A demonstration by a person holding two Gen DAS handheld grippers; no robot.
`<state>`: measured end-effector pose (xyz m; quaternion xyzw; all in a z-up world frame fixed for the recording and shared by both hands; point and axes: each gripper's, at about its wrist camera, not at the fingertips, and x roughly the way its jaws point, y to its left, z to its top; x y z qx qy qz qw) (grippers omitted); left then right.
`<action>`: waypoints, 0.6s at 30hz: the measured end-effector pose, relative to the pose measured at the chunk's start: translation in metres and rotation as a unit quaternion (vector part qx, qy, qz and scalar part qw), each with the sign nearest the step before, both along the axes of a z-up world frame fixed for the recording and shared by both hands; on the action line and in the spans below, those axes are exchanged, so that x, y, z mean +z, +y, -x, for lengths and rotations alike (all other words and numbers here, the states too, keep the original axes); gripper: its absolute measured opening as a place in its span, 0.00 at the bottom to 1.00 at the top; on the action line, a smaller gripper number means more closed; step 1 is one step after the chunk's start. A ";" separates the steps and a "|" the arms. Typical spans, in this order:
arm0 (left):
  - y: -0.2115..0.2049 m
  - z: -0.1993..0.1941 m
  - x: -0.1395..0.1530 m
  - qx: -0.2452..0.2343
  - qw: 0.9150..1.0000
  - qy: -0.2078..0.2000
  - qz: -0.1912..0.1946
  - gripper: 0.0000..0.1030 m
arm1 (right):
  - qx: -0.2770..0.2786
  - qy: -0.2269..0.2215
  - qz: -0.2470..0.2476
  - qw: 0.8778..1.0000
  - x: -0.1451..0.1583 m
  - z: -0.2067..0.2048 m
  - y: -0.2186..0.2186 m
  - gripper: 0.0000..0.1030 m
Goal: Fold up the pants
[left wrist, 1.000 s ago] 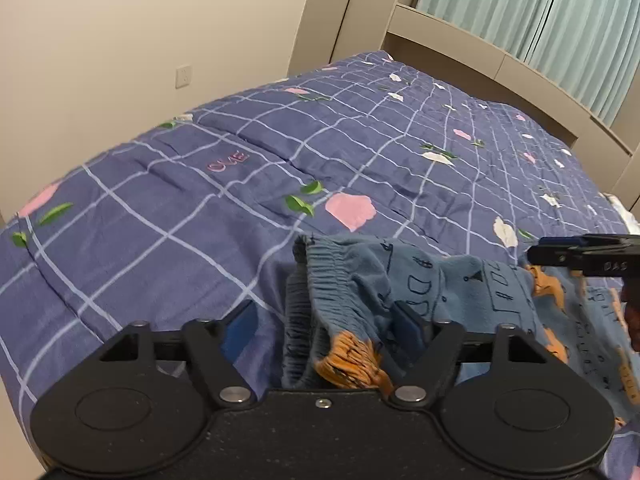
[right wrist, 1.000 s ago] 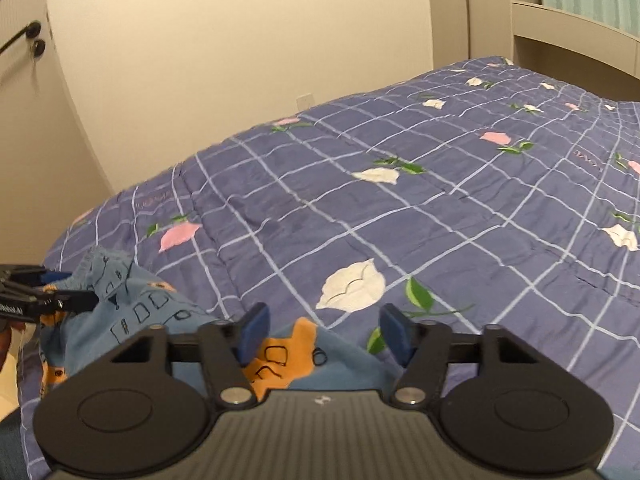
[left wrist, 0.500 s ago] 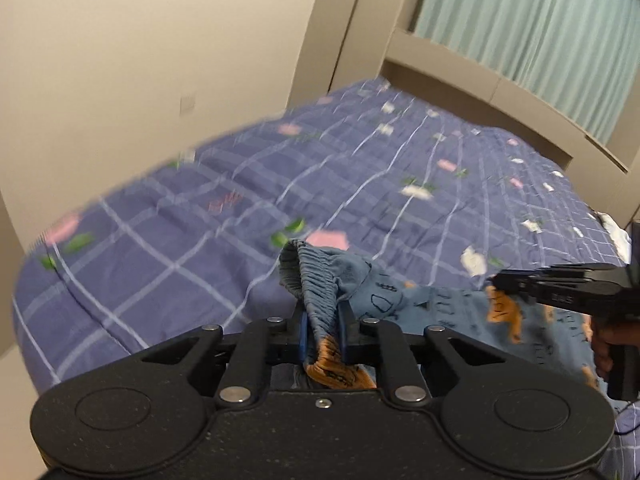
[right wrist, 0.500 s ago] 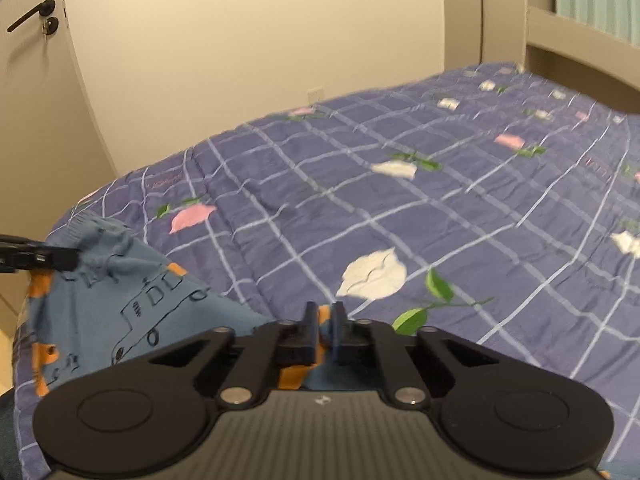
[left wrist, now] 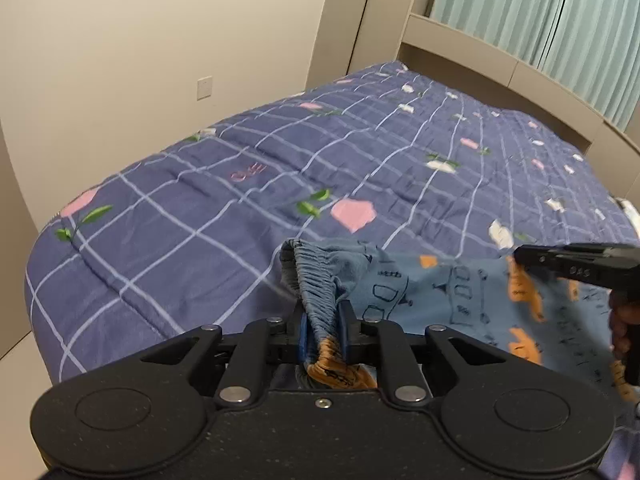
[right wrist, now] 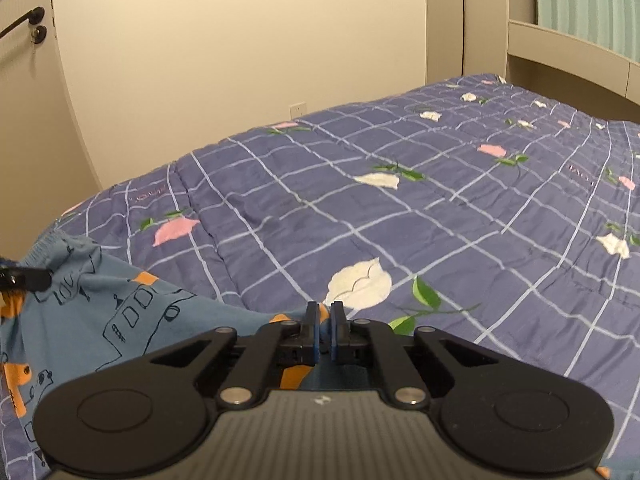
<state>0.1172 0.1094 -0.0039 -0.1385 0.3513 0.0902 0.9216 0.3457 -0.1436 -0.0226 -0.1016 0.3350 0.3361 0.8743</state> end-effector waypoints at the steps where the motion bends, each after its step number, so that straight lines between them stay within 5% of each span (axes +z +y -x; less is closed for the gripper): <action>1: 0.000 0.000 -0.003 0.001 1.000 0.002 -0.002 0.19 | 0.000 -0.002 0.003 1.000 -0.001 0.001 0.000 0.10; 3: 0.001 0.000 -0.004 0.004 1.000 0.005 -0.005 0.26 | -0.003 -0.010 0.008 1.000 0.000 0.005 -0.001 0.23; 5: 0.001 0.000 -0.001 0.012 1.000 0.007 -0.015 0.39 | -0.006 -0.023 0.009 1.000 0.003 0.012 -0.004 0.57; 6: 0.001 0.000 0.001 0.015 1.000 0.005 -0.018 0.45 | -0.008 -0.028 0.010 1.000 0.006 0.016 -0.006 0.61; 8: 0.000 0.002 0.008 0.023 0.999 -0.005 -0.027 0.75 | -0.011 -0.040 0.018 0.999 0.010 0.026 -0.010 0.75; 10: -0.004 0.004 0.016 0.031 0.998 -0.018 -0.044 0.84 | -0.018 -0.052 0.024 0.998 0.012 0.040 -0.017 0.87; 14: -0.018 0.003 0.028 0.019 0.997 -0.031 -0.066 0.99 | -0.046 -0.059 0.025 0.997 0.015 0.067 -0.036 1.00; 18: -0.042 -0.004 0.034 -0.006 0.996 -0.035 -0.087 0.99 | -0.073 -0.063 0.026 0.995 0.017 0.093 -0.061 1.00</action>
